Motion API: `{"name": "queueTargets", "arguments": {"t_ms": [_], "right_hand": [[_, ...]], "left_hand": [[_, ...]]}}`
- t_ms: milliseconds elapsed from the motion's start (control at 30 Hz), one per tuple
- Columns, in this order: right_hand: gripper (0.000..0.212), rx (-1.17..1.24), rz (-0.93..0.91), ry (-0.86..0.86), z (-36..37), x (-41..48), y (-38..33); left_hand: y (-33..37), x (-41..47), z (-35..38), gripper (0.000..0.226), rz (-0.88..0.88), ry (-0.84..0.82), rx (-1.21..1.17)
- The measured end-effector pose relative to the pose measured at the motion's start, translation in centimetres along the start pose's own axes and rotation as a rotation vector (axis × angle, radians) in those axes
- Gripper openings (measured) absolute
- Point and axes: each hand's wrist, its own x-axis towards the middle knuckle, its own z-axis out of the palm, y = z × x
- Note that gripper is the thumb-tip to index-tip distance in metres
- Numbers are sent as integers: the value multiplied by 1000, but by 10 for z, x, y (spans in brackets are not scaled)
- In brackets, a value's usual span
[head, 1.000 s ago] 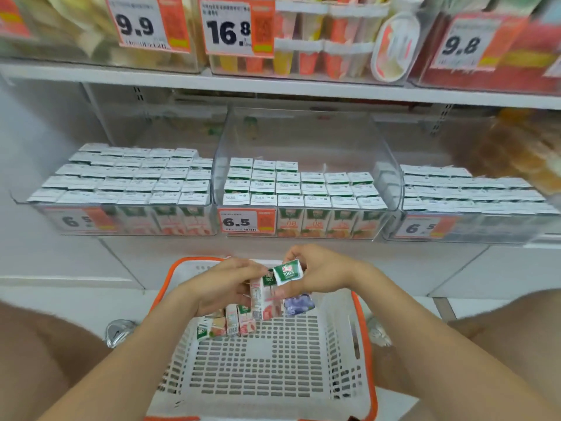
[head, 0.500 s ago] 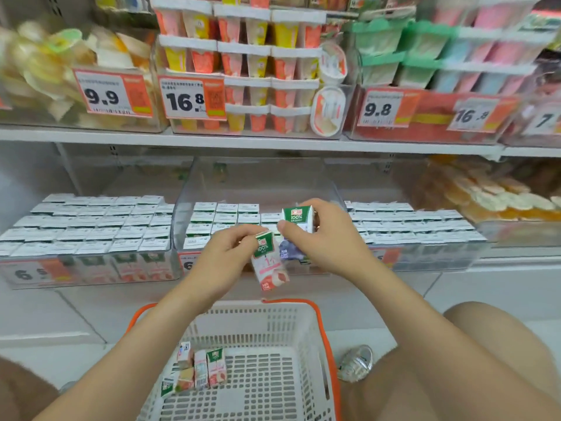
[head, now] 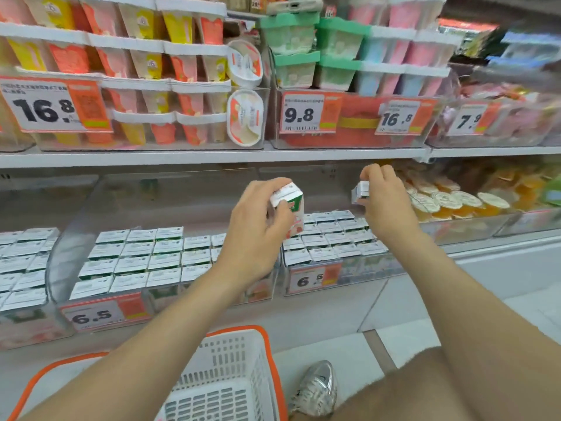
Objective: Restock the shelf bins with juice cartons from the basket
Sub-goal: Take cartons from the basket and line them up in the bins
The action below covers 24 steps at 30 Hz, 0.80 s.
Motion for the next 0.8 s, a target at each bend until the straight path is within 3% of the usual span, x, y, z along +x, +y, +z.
{"name": "queueTargets", "arguments": {"t_ms": [133, 267, 400, 500, 600, 667, 800], "right_hand": [[60, -267, -71, -44, 21, 9, 38], [68, -209, -108, -260, 31, 17, 47], [63, -130, -31, -527, 38, 29, 50], [59, -156, -1, -602, 35, 31, 44], [52, -184, 24, -545, 28, 23, 27], [46, -140, 13, -418, 22, 15, 8], [32, 353, 88, 6, -8, -4, -50]], "left_hand": [[-1, 20, 32, 34, 83, -176, 96], [-21, 20, 51, 35, 111, -340, 361], [-30, 15, 48, 38, 98, -287, 347], [-35, 17, 45, 43, 46, -346, 337], [-34, 17, 43, 48, 13, -357, 310], [-30, 18, 39, 47, -47, -324, 207], [-17, 16, 21, 36, -119, -140, -25]]}}
